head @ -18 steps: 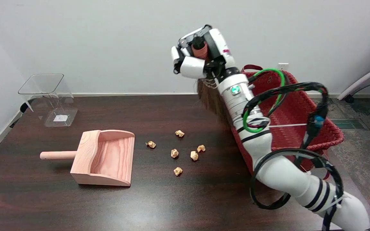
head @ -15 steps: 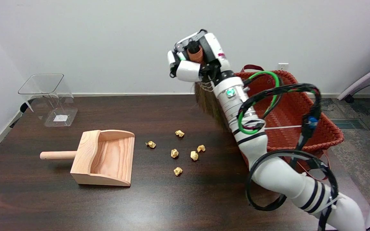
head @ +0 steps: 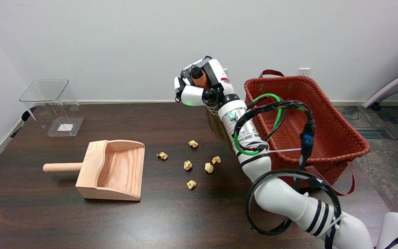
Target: Sweep the paper balls into the dustpan.
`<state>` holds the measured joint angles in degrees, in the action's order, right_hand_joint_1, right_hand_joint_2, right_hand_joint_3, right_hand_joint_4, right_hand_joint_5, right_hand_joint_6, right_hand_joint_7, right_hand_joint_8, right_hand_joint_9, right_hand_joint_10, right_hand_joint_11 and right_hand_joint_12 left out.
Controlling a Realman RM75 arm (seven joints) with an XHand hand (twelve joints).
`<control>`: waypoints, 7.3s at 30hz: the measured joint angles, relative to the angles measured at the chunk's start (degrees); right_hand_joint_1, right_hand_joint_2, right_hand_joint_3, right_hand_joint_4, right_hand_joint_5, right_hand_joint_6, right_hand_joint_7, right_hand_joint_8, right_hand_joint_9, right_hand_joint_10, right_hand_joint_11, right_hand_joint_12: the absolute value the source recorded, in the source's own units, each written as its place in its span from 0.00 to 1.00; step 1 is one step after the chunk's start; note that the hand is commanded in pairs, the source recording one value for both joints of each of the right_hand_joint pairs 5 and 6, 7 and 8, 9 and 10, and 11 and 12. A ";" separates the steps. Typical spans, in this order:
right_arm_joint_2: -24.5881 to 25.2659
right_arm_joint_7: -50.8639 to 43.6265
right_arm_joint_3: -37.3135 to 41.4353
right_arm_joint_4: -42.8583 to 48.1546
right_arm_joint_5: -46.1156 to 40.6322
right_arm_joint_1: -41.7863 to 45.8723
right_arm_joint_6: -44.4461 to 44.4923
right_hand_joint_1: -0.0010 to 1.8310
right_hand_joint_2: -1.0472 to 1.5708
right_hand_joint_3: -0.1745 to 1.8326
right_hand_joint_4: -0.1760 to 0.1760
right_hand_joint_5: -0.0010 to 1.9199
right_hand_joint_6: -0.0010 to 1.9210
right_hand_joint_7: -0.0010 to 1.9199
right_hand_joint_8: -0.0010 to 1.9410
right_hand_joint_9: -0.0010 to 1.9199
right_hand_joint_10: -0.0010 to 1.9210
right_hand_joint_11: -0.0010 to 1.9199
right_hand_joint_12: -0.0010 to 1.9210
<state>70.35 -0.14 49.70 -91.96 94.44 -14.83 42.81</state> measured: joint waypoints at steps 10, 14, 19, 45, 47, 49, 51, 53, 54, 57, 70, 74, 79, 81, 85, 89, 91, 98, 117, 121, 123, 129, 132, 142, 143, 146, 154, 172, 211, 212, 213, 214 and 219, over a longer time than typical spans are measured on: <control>1.83 -0.19 -2.03 6.56 -0.19 -0.25 4.21 0.65 0.78 0.67 0.50 1.00 1.00 1.00 0.99 1.00 1.00 1.00 1.00; 2.49 -0.24 -2.80 8.95 -0.19 -0.39 5.80 0.65 0.78 0.66 0.50 1.00 1.00 1.00 0.99 1.00 1.00 1.00 1.00; 3.31 -0.35 -3.55 11.61 -0.19 -0.48 7.91 0.65 0.80 0.65 0.50 1.00 1.00 1.00 0.99 1.00 1.00 1.00 1.00; 10.37 -6.01 -5.86 17.22 -0.72 0.95 18.46 0.65 0.82 0.54 0.50 1.00 1.00 1.00 0.99 1.00 1.00 1.00 1.00; 11.14 -6.29 -6.25 17.32 -1.13 0.95 18.97 0.65 0.82 0.54 0.50 1.00 1.00 1.00 0.99 1.00 1.00 1.00 1.00; 11.95 -6.50 -6.74 17.37 -1.52 0.95 19.44 0.65 0.81 0.54 0.50 1.00 1.00 1.00 0.99 1.00 1.00 1.00 1.00; 12.67 -6.70 -7.22 17.38 -1.83 0.87 19.77 0.65 0.81 0.53 0.50 1.00 1.00 1.00 0.99 1.00 1.00 1.00 1.00; 13.33 -6.82 -7.70 17.38 -2.11 0.72 20.08 0.65 0.81 0.53 0.50 1.00 1.00 1.00 0.99 1.00 1.00 1.00 1.00; 13.57 -6.86 -7.88 17.38 -2.20 0.65 20.17 0.65 0.80 0.53 0.50 1.00 1.00 1.00 0.99 1.00 1.00 1.00 1.00; 14.58 -7.03 -8.65 17.38 -2.58 0.28 20.50 0.65 0.80 0.53 0.50 1.00 1.00 1.00 0.99 1.00 1.00 1.00 1.00; 17.49 -7.05 -12.30 18.63 -5.05 -2.90 21.04 0.64 0.80 0.53 0.50 1.00 1.00 1.00 0.99 1.00 1.00 1.00 1.00; 18.50 -6.29 -13.31 19.65 -5.72 -4.07 21.08 0.63 0.81 0.52 0.50 1.00 1.00 1.00 0.99 1.00 1.00 1.00 1.00; 20.09 -4.89 -14.49 21.61 -6.67 -5.77 21.09 0.63 0.81 0.52 0.50 1.00 1.00 1.00 0.99 1.00 1.00 1.00 1.00; 20.80 -4.33 -14.97 22.51 -7.15 -6.49 21.10 0.63 0.80 0.53 0.50 1.00 1.00 1.00 0.99 1.00 1.00 1.00 1.00; 22.34 -3.06 -15.92 24.62 -8.25 -7.88 21.11 0.63 0.80 0.53 0.50 1.00 1.00 1.00 0.99 1.00 1.00 1.00 1.00; 23.85 -1.57 -16.65 26.77 -9.37 -9.18 21.10 0.63 0.80 0.54 0.50 1.00 1.00 1.00 0.99 1.00 1.00 1.00 1.00; 24.63 -0.67 -16.96 27.85 -9.94 -9.85 20.96 0.63 0.80 0.54 0.50 1.00 1.00 1.00 0.99 1.00 1.00 1.00 1.00; 27.14 3.02 -17.75 31.72 -11.78 -11.99 19.82 0.62 0.81 0.54 0.50 1.00 1.00 1.00 0.99 1.00 1.00 1.00 1.00; 32.14 13.97 -18.51 40.06 -15.26 -17.36 15.43 0.60 0.79 0.56 0.50 1.00 1.00 1.00 0.99 1.00 1.00 1.00 1.00; 32.64 16.58 -18.52 40.98 -15.55 -18.05 14.80 0.60 0.79 0.57 0.50 1.00 1.00 1.00 0.99 1.00 1.00 1.00 1.00; 32.82 18.04 -18.51 41.34 -15.61 -18.32 14.54 0.60 0.79 0.58 0.50 1.00 1.00 1.00 0.99 1.00 1.00 1.00 1.00; 32.98 22.21 -18.35 42.07 -15.99 -18.93 13.99 0.58 0.77 0.66 0.50 1.00 1.00 1.00 0.99 1.00 1.00 1.00 1.00; 32.95 24.13 -18.29 42.13 -16.01 -19.10 13.70 0.58 0.74 0.69 0.50 1.00 1.00 1.00 0.99 1.00 1.00 1.00 1.00; 32.20 28.20 -18.06 41.40 -16.19 -19.39 13.26 0.58 0.73 0.66 0.50 1.00 1.00 1.00 0.99 1.00 1.00 1.00 1.00; 32.06 28.48 -18.05 41.20 -16.20 -19.42 13.22 0.58 0.73 0.66 0.50 1.00 1.00 1.00 0.99 1.00 1.00 1.00 1.00; 31.63 28.99 -18.01 40.57 -16.17 -19.54 13.21 0.59 0.73 0.65 0.50 1.00 1.00 1.00 0.99 1.00 1.00 1.00 1.00; 29.96 26.94 -17.74 38.06 -13.00 -19.61 13.74 0.61 0.69 0.65 0.50 1.00 1.00 1.00 0.99 1.00 1.00 1.00 1.00; 20.34 15.37 -15.82 34.01 -2.31 -21.53 11.72 0.64 0.72 0.60 0.50 1.00 1.00 1.00 0.99 1.00 1.00 1.00 1.00; 16.18 16.69 -15.41 47.74 -1.94 -21.97 8.01 0.62 0.76 0.55 0.50 1.00 1.00 1.00 0.99 1.00 1.00 1.00 1.00; 16.40 17.09 -15.41 47.89 -2.40 -21.91 7.94 0.62 0.76 0.55 0.50 1.00 1.00 1.00 0.99 1.00 1.00 1.00 1.00; 16.61 17.53 -15.41 48.00 -2.86 -21.87 7.80 0.62 0.76 0.55 0.50 1.00 1.00 1.00 0.99 1.00 1.00 1.00 1.00; 16.82 17.99 -15.42 48.09 -3.26 -21.84 7.66 0.62 0.75 0.55 0.50 1.00 1.00 1.00 0.99 1.00 1.00 1.00 1.00; 17.90 20.61 -15.49 48.17 -5.11 -21.59 6.74 0.62 0.75 0.56 0.50 1.00 1.00 1.00 0.99 1.00 1.00 1.00 1.00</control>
<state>88.25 20.47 34.21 -43.79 89.32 -36.42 49.55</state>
